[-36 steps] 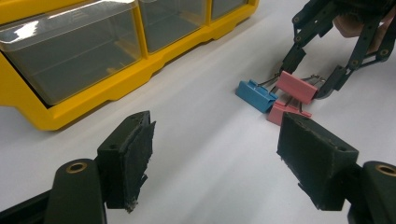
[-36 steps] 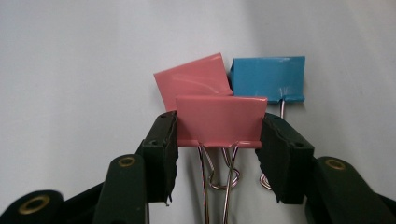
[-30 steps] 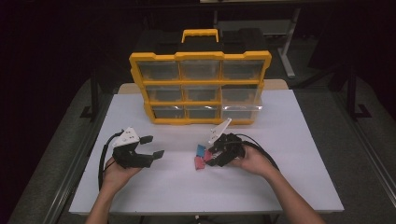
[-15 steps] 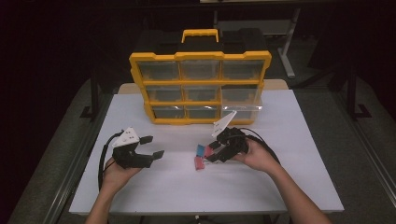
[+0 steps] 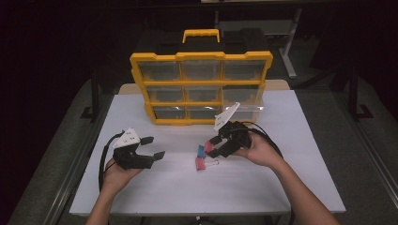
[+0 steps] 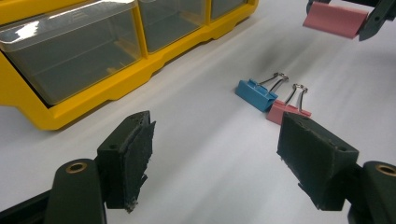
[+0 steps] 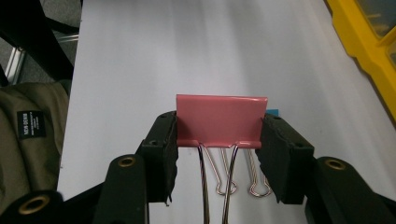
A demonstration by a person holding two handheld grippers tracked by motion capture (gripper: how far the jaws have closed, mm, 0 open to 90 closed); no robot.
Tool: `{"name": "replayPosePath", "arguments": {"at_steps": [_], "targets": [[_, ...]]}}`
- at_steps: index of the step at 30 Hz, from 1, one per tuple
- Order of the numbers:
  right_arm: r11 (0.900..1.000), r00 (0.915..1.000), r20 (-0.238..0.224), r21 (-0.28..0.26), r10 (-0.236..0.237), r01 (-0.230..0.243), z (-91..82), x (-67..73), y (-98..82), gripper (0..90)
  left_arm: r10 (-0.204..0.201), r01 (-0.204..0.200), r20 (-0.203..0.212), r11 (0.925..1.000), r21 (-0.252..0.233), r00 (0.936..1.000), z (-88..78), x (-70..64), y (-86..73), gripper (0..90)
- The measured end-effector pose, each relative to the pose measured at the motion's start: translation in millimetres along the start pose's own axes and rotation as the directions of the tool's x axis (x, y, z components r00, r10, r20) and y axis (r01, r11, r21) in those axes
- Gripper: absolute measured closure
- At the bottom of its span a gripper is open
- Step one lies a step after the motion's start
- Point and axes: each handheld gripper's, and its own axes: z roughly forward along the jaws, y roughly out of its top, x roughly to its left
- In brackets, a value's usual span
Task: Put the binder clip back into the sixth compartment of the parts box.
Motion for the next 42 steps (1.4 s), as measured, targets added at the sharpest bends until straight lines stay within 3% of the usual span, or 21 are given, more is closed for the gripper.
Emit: {"name": "replayPosePath", "arguments": {"at_steps": [10, 17, 22, 30, 32, 42], "targets": [[1.0, 1.0, 0.001, -0.012, -0.005, 0.005, -15.8, -1.9, 11.3, 48.6, 0.007, -0.007, -0.003, 1.0, 0.003, 1.0, -0.4, 0.7, 0.2, 26.3], [1.0, 0.9998, 0.0, -0.023, -0.02, 0.02, -28.3, -4.3, 20.1, 48.6, -0.018, 0.018, -0.003, 0.9997, -0.016, 0.9998, 0.4, -0.8, -0.2, 26.3], [0.999, 0.9995, 0.006, -0.029, -0.031, 0.031, -37.0, -5.6, 26.9, 48.6, -0.004, 0.004, -0.004, 1.0, -0.005, 1.0, -0.5, 0.2, -0.2, 26.3], [0.999, 0.9994, 0.02, -0.024, -0.029, 0.029, -51.4, -5.2, 36.9, 48.6, -0.005, 0.005, -0.008, 0.9999, -0.012, 1.0, -2.2, 0.9, -0.4, 26.4], [0.997, 0.9976, 0.035, -0.037, -0.059, 0.061, -57.6, -7.5, 41.7, 48.6, -0.006, 0.006, -0.008, 0.9999, -0.013, 1.0, -2.3, 0.7, -0.3, 26.3], [0.996, 0.9955, 0.064, -0.049, -0.071, 0.074, -78.0, -8.5, 55.7, 48.6, -0.01, 0.01, -0.009, 0.9998, -0.016, 0.9999, -2.0, 0.4, -0.4, 26.4]]}}
